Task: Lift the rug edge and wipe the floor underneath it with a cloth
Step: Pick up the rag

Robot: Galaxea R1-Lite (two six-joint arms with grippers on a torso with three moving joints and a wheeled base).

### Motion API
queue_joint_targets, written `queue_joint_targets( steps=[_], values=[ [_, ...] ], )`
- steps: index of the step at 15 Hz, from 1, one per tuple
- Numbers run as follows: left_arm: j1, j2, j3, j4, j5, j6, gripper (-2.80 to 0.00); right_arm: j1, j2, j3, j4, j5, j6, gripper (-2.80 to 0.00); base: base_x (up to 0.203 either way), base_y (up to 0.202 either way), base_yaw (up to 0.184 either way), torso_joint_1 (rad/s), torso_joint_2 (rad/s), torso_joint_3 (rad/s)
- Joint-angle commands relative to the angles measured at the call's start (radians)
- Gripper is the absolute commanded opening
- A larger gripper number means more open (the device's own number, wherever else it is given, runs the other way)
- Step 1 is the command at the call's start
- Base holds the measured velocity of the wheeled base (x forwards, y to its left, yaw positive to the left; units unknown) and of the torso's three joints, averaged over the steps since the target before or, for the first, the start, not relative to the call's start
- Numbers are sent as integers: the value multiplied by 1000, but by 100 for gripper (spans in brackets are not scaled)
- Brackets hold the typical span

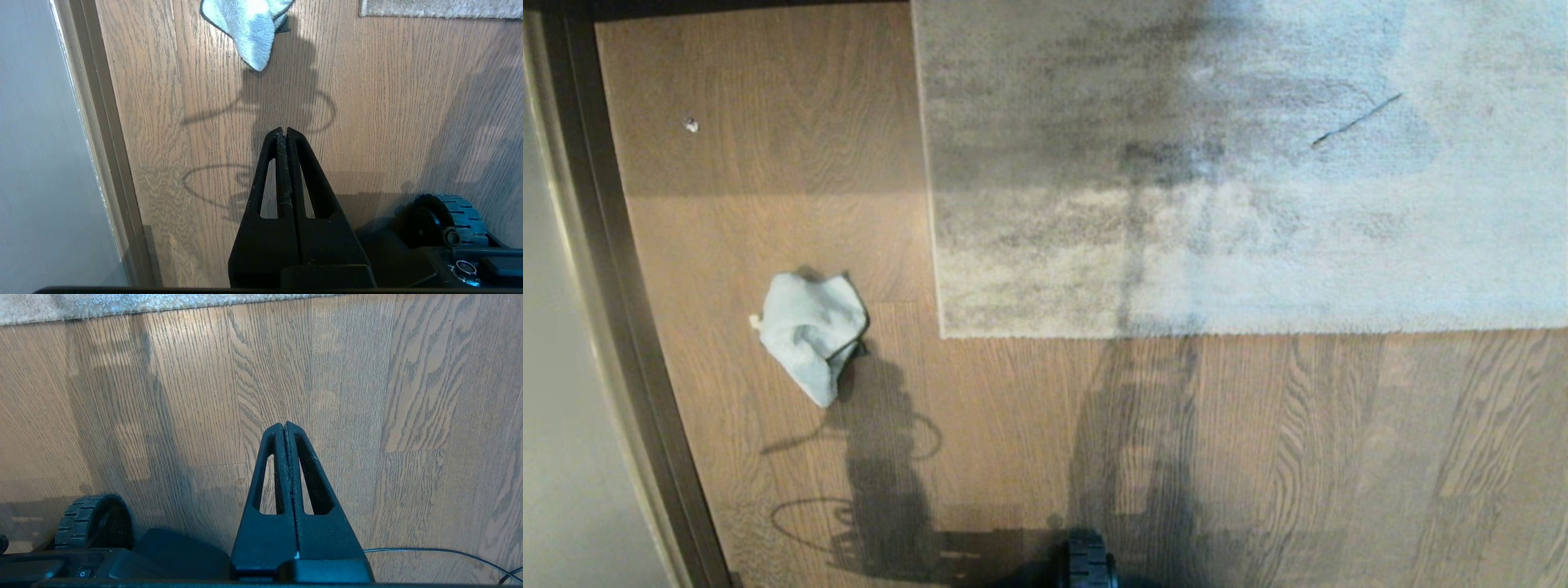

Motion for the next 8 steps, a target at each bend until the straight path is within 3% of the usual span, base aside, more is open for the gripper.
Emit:
queue_joint_targets(
  steps=[1,8],
  values=[
    [0,0,0,0,0,-4,-280,0,0,0,-1,-1,0,-280,0,0,0,0,0,0],
    [0,0,-12,9,-4,4,-280,0,0,0,-1,-1,0,-280,0,0,0,0,0,0]
  ],
)
